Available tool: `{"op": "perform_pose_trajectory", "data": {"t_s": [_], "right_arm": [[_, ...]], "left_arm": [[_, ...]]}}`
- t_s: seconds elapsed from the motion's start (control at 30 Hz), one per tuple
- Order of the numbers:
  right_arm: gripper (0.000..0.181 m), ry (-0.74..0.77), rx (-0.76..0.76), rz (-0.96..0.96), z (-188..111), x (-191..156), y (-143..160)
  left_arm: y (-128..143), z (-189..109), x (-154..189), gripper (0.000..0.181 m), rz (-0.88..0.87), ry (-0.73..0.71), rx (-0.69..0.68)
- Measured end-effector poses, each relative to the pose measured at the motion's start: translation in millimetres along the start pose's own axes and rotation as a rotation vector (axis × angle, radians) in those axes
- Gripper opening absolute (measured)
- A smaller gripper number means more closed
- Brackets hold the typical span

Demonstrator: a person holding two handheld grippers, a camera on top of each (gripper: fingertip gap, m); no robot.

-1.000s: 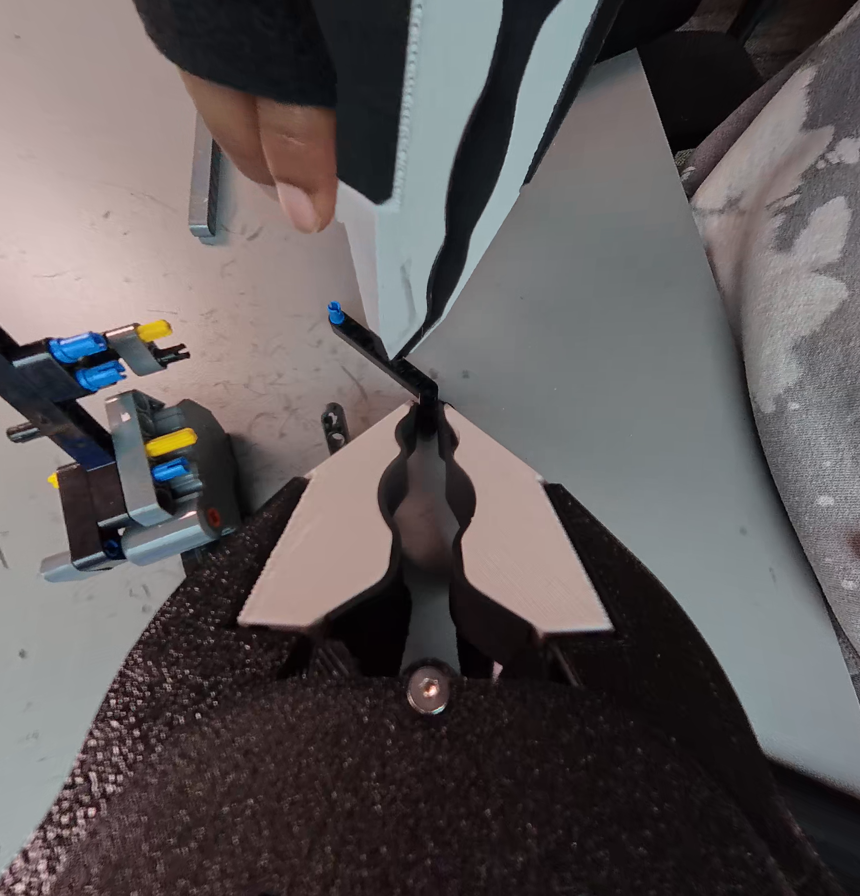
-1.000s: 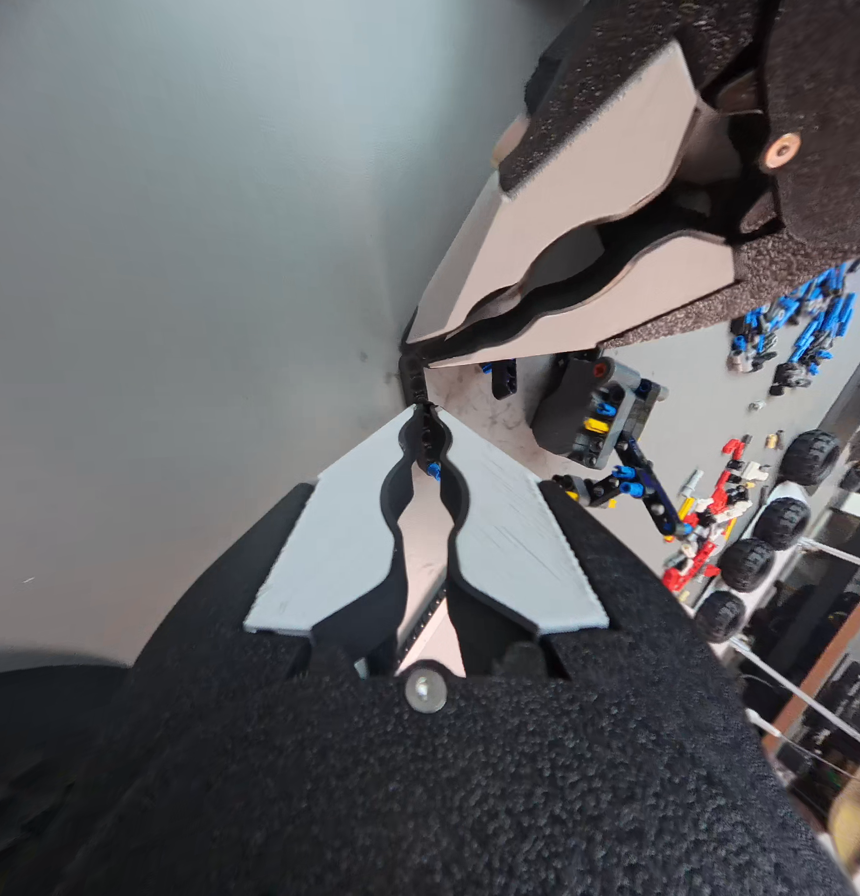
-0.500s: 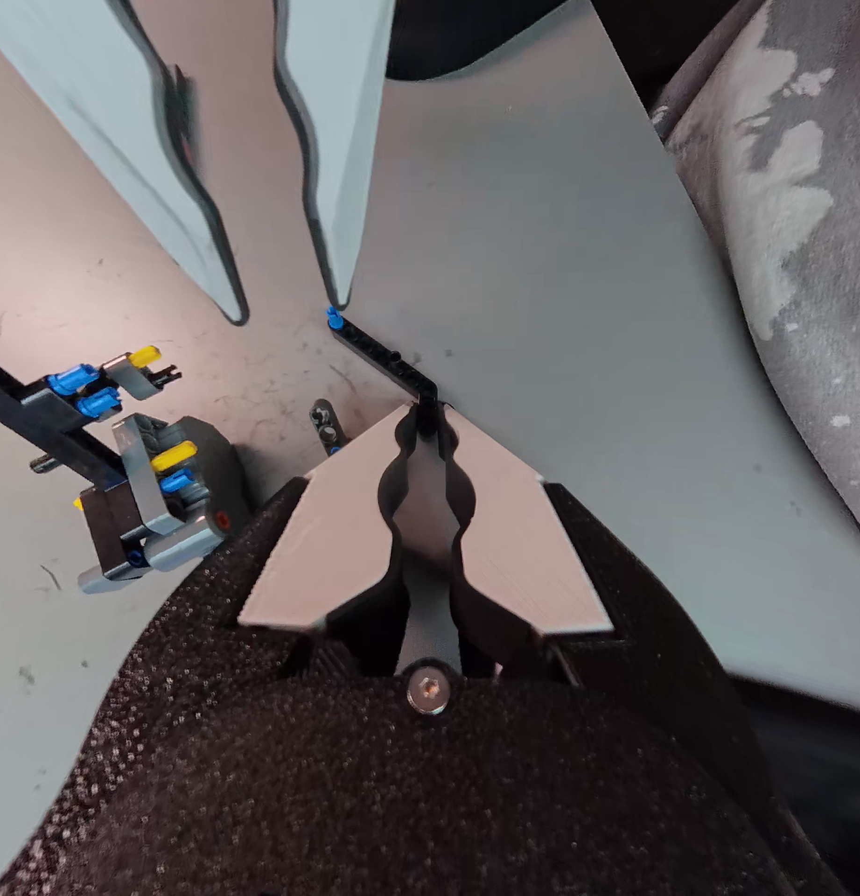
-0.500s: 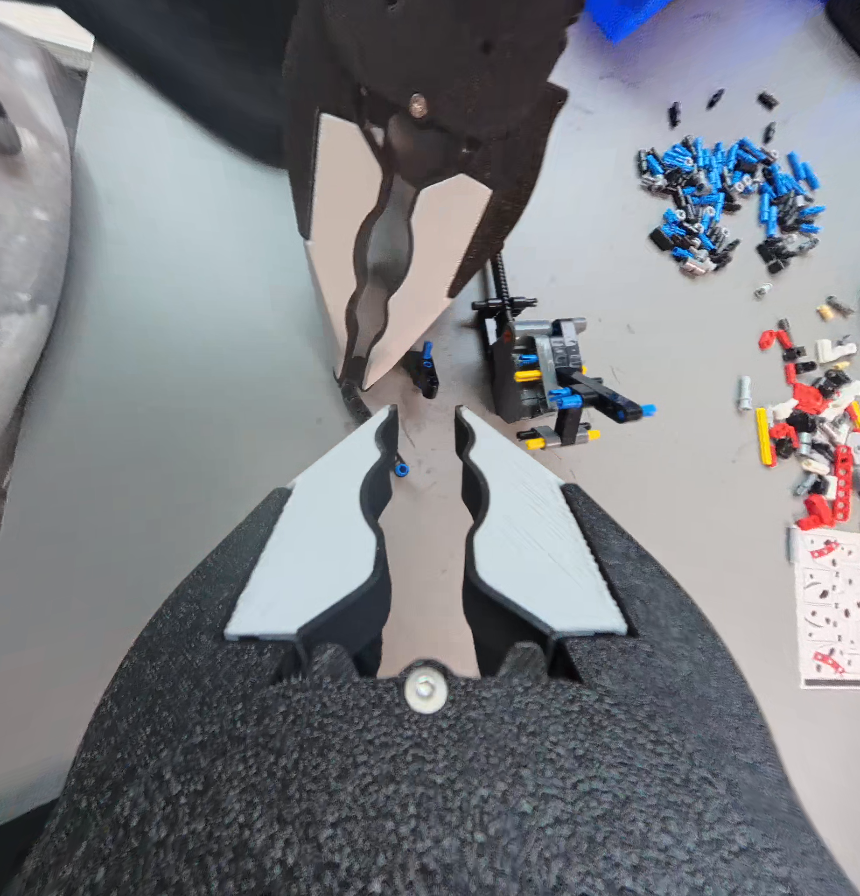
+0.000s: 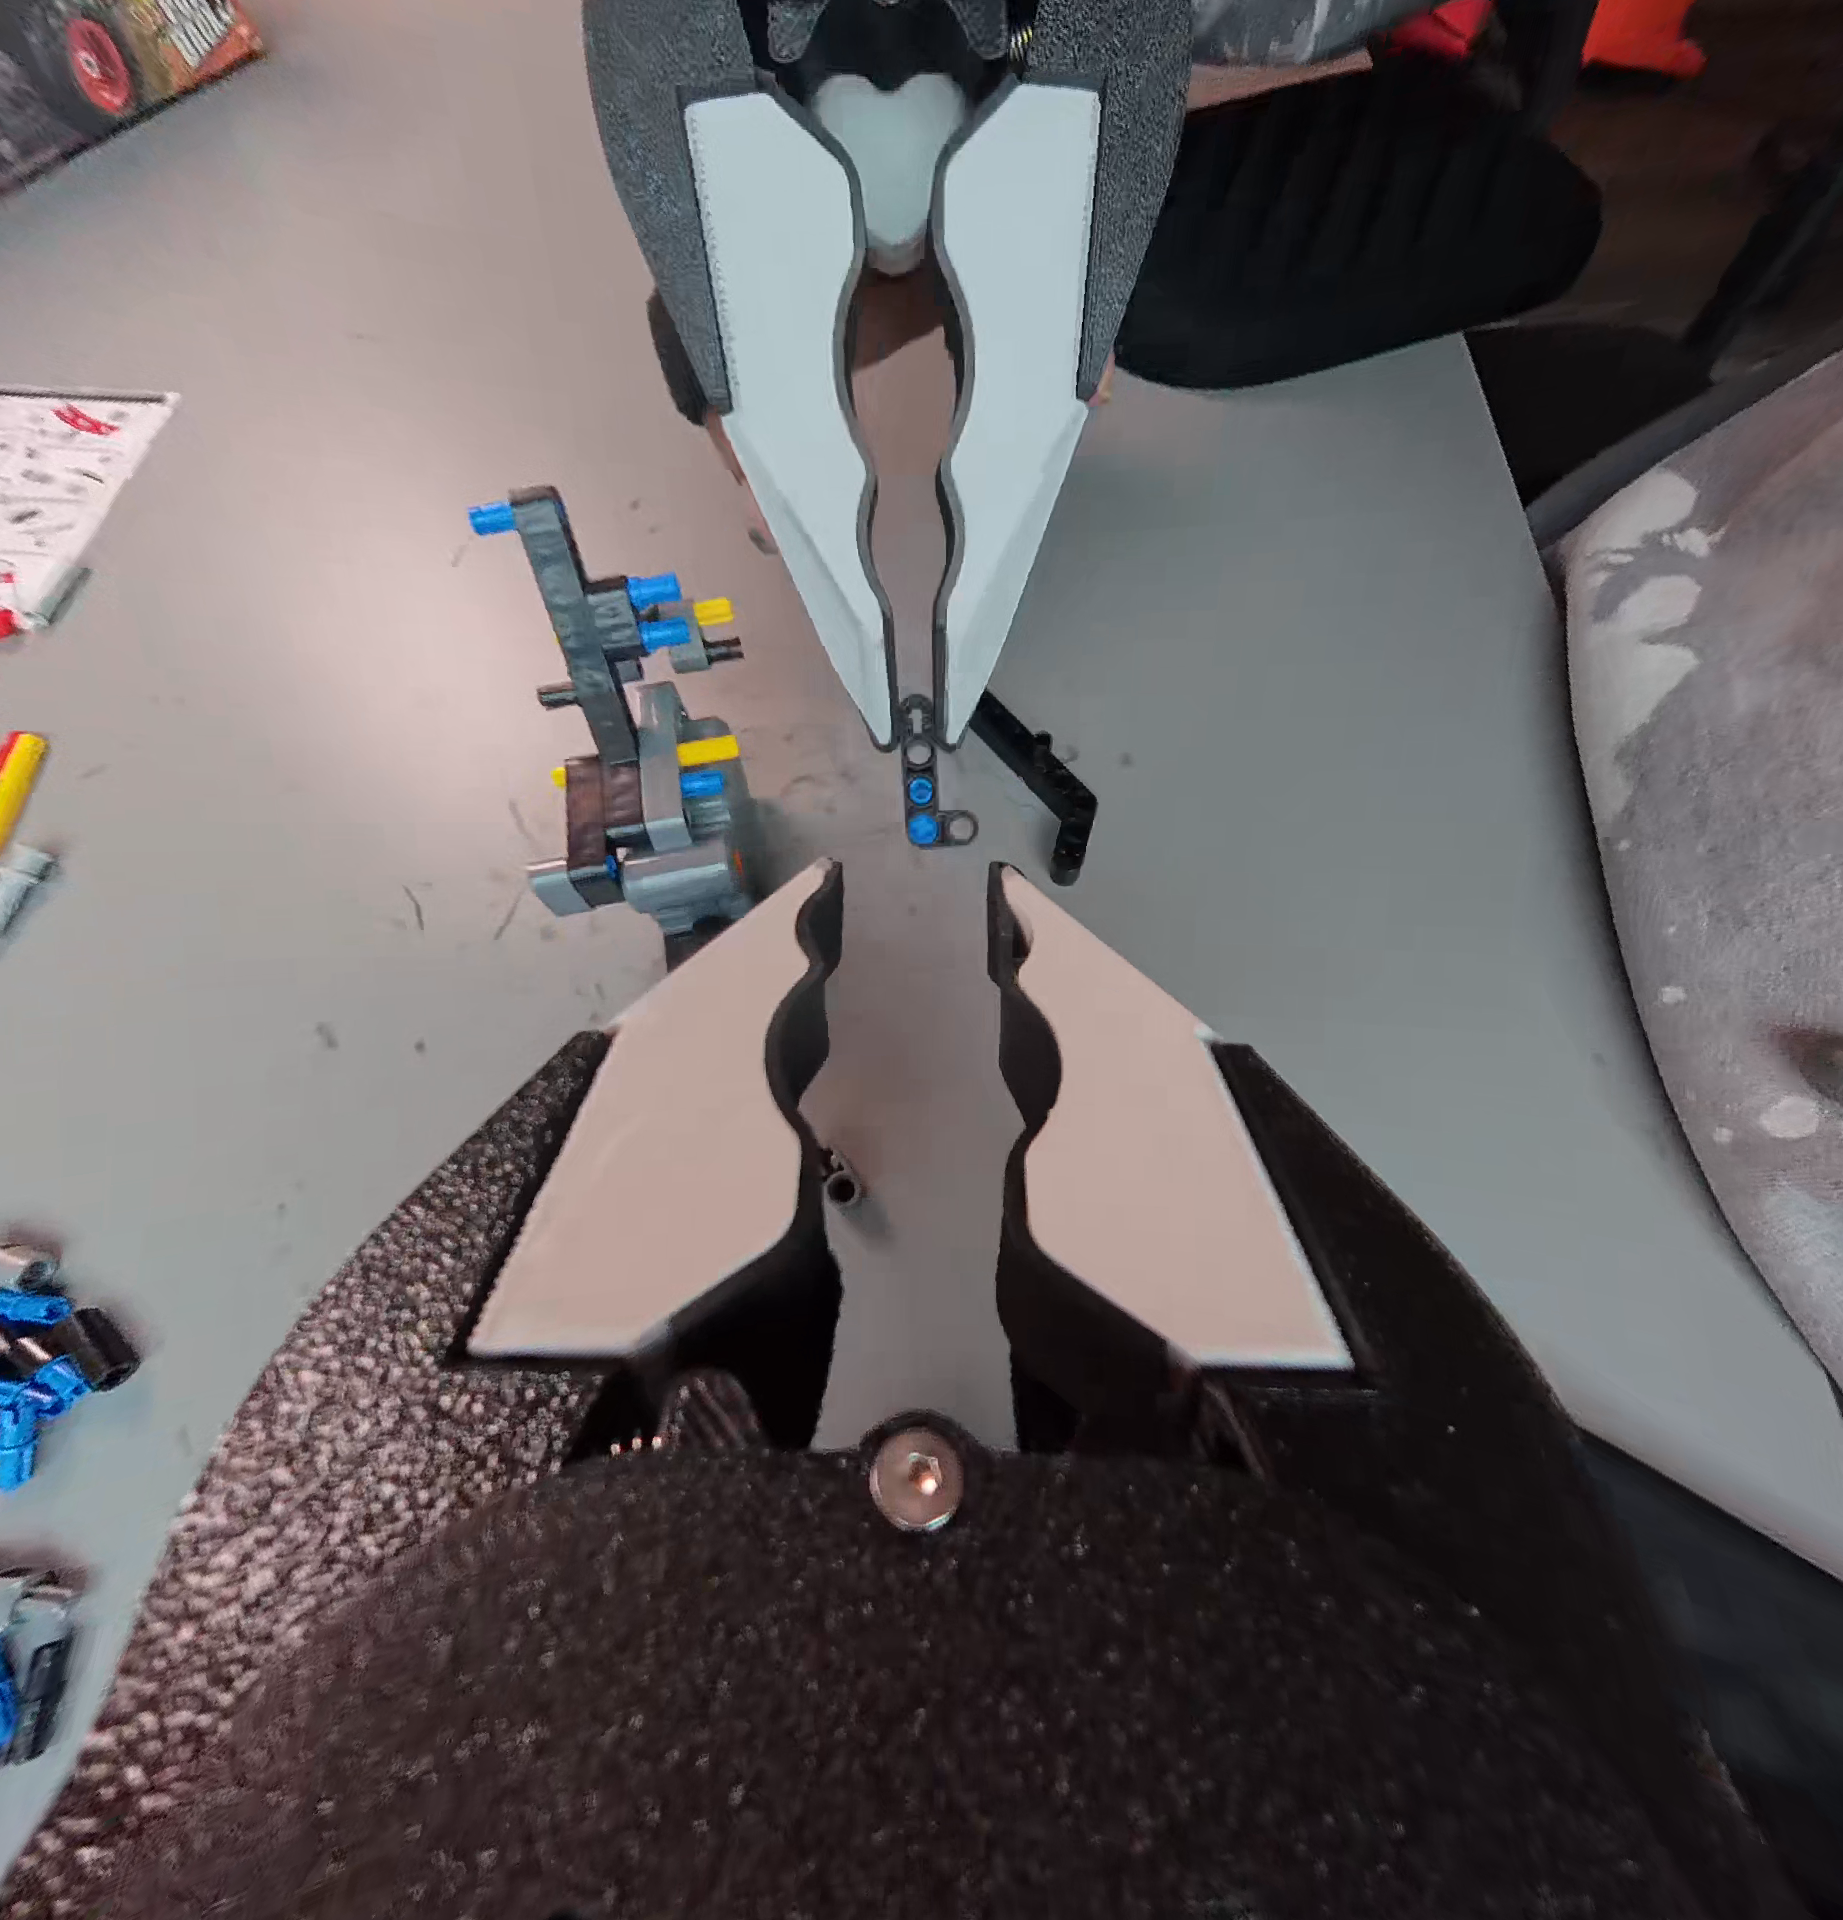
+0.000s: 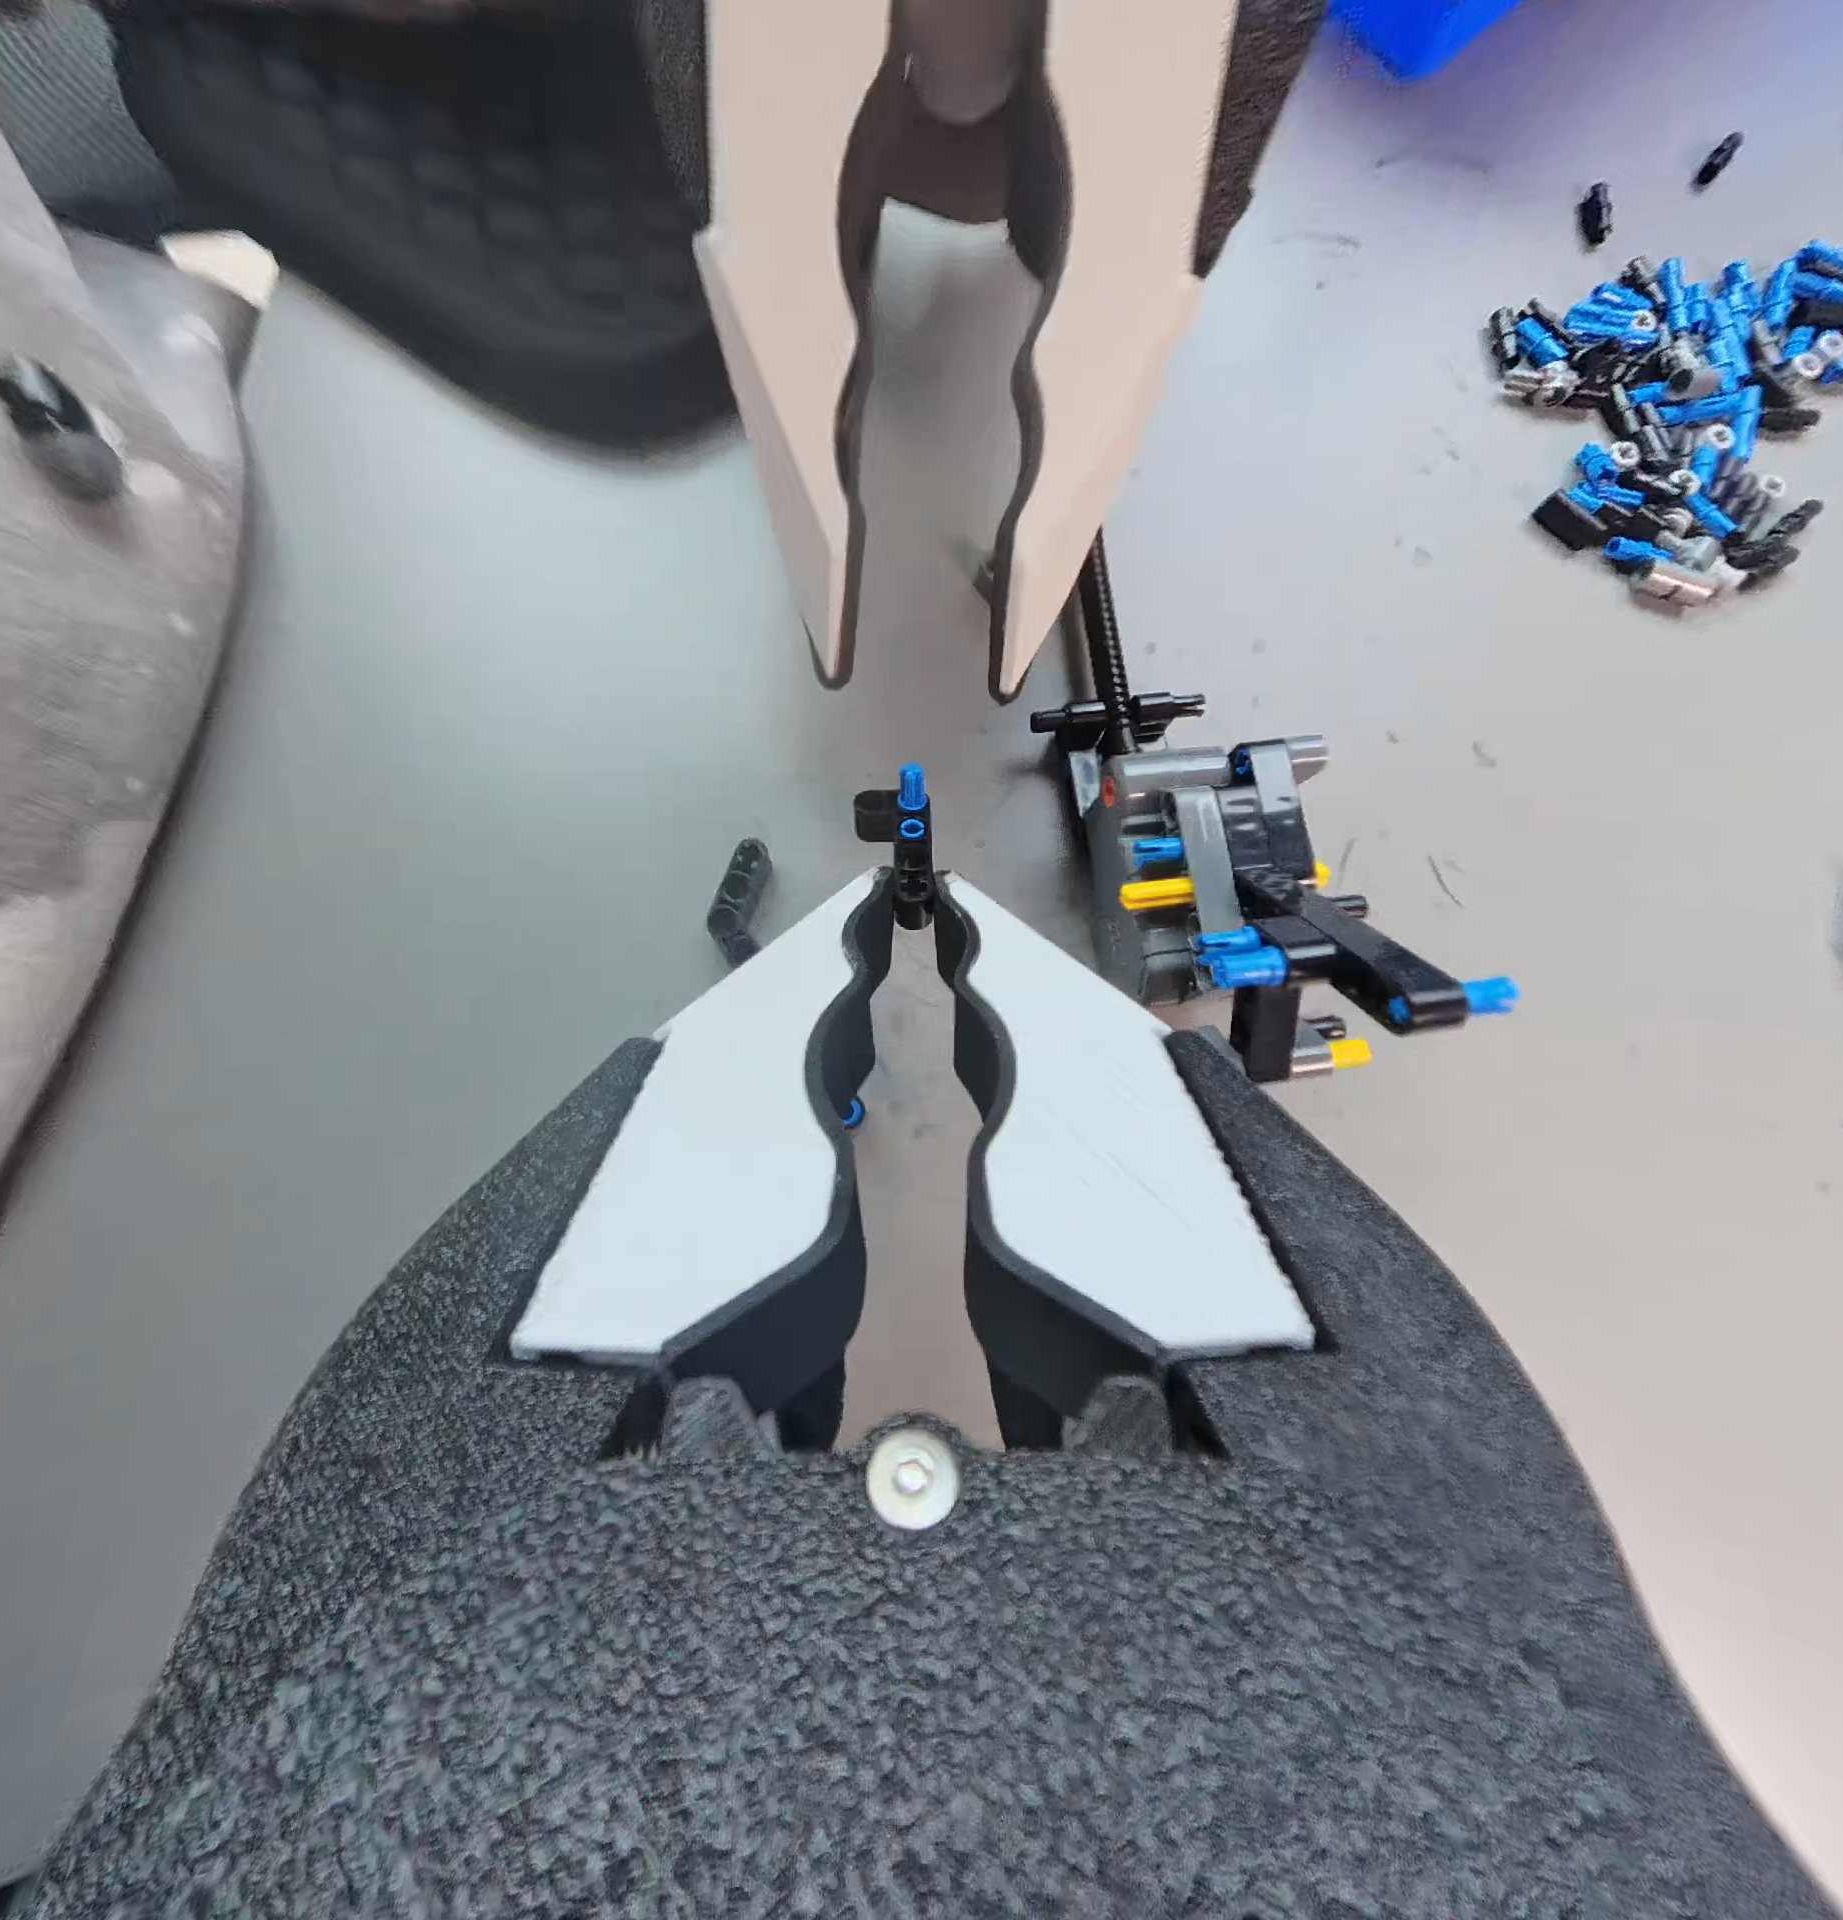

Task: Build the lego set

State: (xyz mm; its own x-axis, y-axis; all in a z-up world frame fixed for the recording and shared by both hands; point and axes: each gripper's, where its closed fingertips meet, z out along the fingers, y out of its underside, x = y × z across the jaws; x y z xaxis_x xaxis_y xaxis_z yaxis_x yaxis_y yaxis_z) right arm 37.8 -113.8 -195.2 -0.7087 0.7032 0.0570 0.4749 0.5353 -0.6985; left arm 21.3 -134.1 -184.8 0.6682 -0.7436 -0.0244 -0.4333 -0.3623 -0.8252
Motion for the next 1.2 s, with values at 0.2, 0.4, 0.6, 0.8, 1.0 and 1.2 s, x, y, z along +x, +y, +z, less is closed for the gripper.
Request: {"op": "perform_pose_trajectory", "data": {"t_s": [0.2, 0.4, 0.6, 0.8, 1.0, 1.2], "right_arm": [[0.007, -0.172, 0.412, 0.431, -42, -5, -42], [0.007, -0.142, 0.53, 0.363, -52, -14, -50], [0.007, -0.04, 0.521, 0.213, -52, -13, -46], [0.039, 0.006, 0.194, 0.034, -38, -11, 4], [0.038, -0.011, -0.061, -0.034, -7, -11, 41], [0.007, 0.037, -0.082, -0.037, -6, -4, 44]], "left_arm": [[-41, -6, 3, 0.031, 0.057, -0.077, 0.178], [-66, -14, 16, 0.023, -0.084, 0.054, 0.324], [-64, -10, 18, 0.016, -0.093, 0.048, 0.298], [-61, -12, 11, 0.016, -0.071, 0.016, 0.317], [-56, -15, -4, 0.016, -0.089, -0.049, 0.321], [-49, -10, -5, 0.016, -0.089, -0.055, 0.291]]}}
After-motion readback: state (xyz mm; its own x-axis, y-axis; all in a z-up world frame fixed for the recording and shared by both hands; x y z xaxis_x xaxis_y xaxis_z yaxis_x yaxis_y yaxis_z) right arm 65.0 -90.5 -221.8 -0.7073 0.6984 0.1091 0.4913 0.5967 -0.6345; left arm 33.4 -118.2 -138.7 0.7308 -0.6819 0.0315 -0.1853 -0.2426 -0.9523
